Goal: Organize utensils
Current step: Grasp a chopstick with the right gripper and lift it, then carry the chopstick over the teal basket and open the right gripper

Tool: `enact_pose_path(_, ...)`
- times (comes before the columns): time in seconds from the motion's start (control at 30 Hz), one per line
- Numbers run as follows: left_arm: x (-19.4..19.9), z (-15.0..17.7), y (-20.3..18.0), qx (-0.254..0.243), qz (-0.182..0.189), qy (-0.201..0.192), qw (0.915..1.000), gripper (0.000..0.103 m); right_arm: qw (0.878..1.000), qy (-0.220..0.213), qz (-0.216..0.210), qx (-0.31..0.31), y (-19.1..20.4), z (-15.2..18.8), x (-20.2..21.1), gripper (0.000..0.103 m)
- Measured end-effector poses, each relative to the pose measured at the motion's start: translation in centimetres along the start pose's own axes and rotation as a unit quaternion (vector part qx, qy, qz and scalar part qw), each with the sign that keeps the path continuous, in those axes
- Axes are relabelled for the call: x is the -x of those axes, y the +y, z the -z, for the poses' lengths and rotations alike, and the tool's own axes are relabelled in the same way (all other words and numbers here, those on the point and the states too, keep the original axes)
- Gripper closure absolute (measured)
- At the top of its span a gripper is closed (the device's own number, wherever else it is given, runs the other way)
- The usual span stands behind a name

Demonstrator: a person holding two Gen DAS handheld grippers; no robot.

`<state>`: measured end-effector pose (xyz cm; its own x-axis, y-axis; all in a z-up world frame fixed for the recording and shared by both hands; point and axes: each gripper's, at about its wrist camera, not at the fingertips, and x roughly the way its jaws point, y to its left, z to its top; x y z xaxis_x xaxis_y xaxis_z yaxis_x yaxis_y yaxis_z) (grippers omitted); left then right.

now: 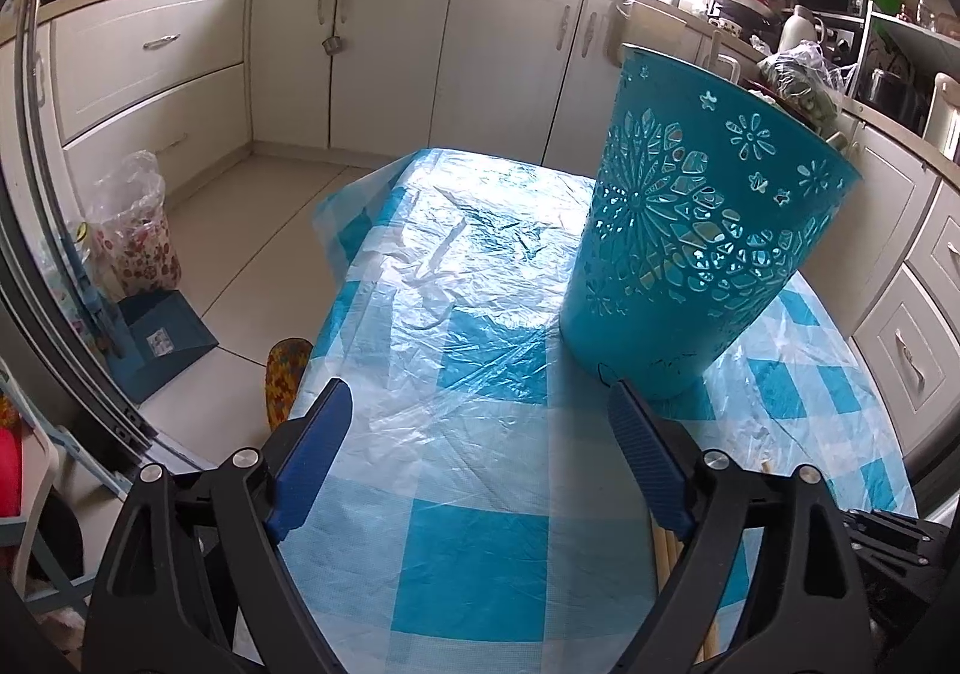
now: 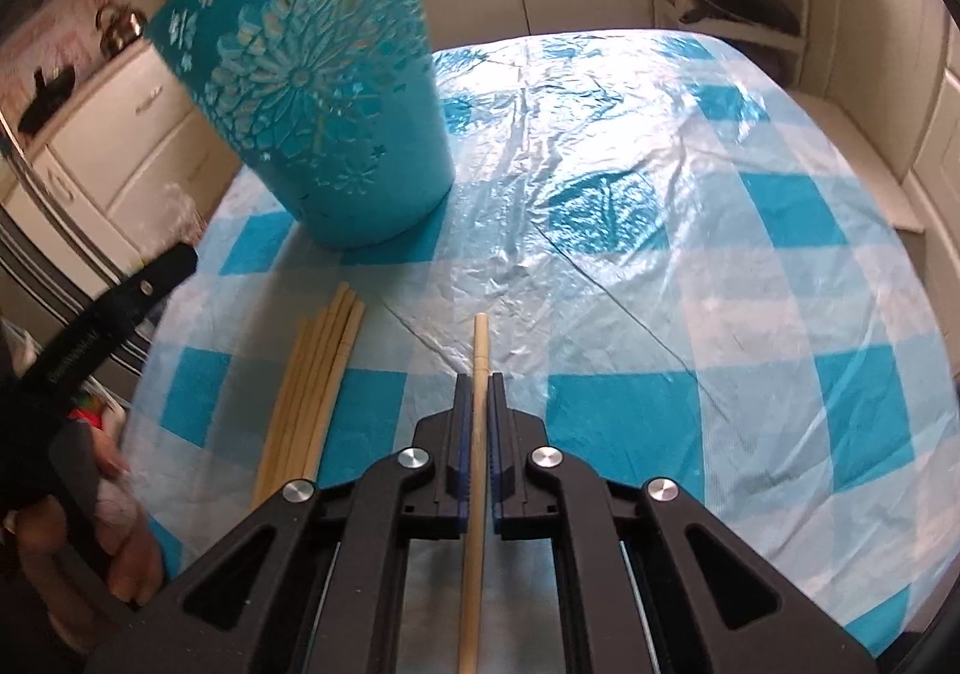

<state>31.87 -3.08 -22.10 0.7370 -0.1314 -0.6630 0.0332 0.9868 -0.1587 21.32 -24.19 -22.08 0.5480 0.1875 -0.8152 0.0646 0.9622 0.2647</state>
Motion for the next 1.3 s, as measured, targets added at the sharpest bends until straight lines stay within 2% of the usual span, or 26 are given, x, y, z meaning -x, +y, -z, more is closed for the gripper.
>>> enact_pose_path(0.47,-0.1,0.0,-0.4,-0.009,-0.009,-0.003,0.9999,0.019,0.995,-0.066,-0.072,-0.037,-0.5,-0.9,5.8,0.097)
enact_pose_path(1.03,-0.2,0.0,-0.3,-0.009,-0.006,0.001,0.9999,0.019,0.989,-0.089,-0.113,-0.028,1.3,-1.6,7.7,0.097)
enact_pose_path(1.3,-0.3,0.0,-0.2,-0.015,-0.01,0.0,0.9998,0.019,0.985,-0.109,-0.131,-0.039,0.9,-1.9,9.0,0.097)
